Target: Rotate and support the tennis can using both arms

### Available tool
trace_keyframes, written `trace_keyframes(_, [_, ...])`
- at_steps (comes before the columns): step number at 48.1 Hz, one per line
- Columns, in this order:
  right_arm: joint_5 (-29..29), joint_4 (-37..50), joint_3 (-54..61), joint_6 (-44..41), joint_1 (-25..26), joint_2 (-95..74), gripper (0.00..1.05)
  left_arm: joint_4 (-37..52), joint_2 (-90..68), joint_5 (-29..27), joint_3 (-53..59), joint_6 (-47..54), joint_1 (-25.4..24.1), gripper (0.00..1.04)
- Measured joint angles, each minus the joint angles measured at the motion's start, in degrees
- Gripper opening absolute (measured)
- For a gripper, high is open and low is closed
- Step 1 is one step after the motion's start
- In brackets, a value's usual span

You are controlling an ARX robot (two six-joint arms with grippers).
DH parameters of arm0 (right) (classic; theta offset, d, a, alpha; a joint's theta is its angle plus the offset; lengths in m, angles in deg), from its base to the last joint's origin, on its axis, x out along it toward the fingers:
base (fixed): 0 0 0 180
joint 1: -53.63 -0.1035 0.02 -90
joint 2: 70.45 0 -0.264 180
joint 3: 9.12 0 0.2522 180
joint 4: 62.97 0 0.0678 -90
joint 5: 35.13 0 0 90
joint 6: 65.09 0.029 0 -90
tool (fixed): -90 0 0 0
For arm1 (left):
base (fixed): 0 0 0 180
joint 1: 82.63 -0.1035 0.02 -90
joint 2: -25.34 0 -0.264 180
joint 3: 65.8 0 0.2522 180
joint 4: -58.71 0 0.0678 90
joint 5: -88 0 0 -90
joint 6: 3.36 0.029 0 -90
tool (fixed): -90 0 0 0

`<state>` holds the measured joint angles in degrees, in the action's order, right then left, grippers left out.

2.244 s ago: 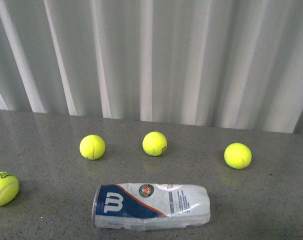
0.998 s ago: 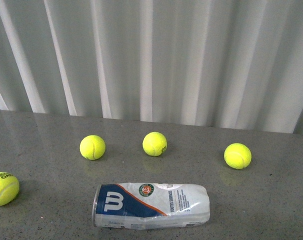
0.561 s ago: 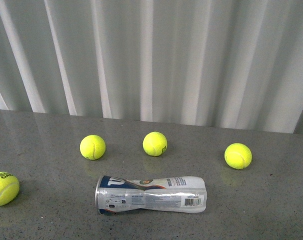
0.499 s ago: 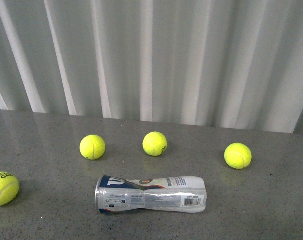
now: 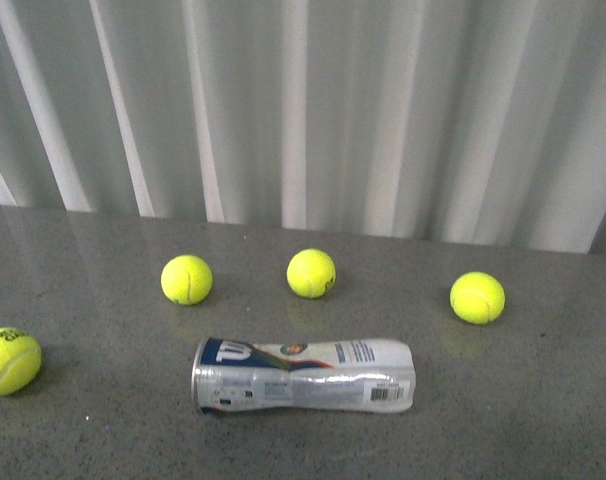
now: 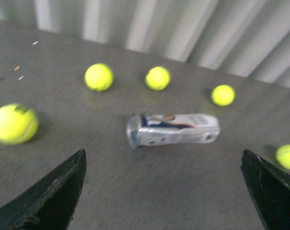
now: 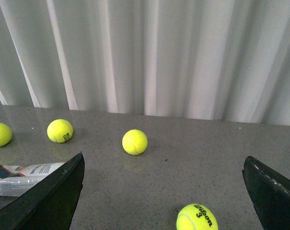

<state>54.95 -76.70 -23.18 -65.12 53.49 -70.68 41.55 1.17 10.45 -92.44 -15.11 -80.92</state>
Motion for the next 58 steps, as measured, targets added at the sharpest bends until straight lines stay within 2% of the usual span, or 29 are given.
trace_keyframes(4, [0.0, 0.0, 0.0, 0.0, 0.0, 0.0, 0.97, 12.8, -20.3, 9.2, -8.4, 1.1, -4.6, 0.98])
trace_keyframes(7, [-0.2, 0.0, 0.0, 0.0, 0.0, 0.0, 0.97, 18.6, -36.0, 14.6, -14.9, 2.2, -6.9, 0.98])
trace_keyframes(13, [0.0, 0.0, 0.0, 0.0, 0.0, 0.0, 0.97, 18.9, -65.6, 19.1, -27.3, 5.2, -9.7, 0.98])
trace_keyframes(18, [-0.1, 0.0, 0.0, 0.0, 0.0, 0.0, 0.97, 16.5, -81.5, 22.6, -35.8, 6.5, -10.6, 0.98])
trace_keyframes(22, [0.0, 0.0, 0.0, 0.0, 0.0, 0.0, 0.97, 15.9, -87.1, 25.1, -39.1, 6.9, -10.1, 0.98])
trace_keyframes(44, [0.0, 0.0, 0.0, 0.0, 0.0, 0.0, 0.97, 15.5, -97.1, 30.3, -45.5, 7.1, -5.8, 0.98])
trace_keyframes(58, [0.0, 0.0, 0.0, 0.0, 0.0, 0.0, 0.97, 20.7, -100.5, 32.6, -46.7, 2.4, -1.0, 0.98])
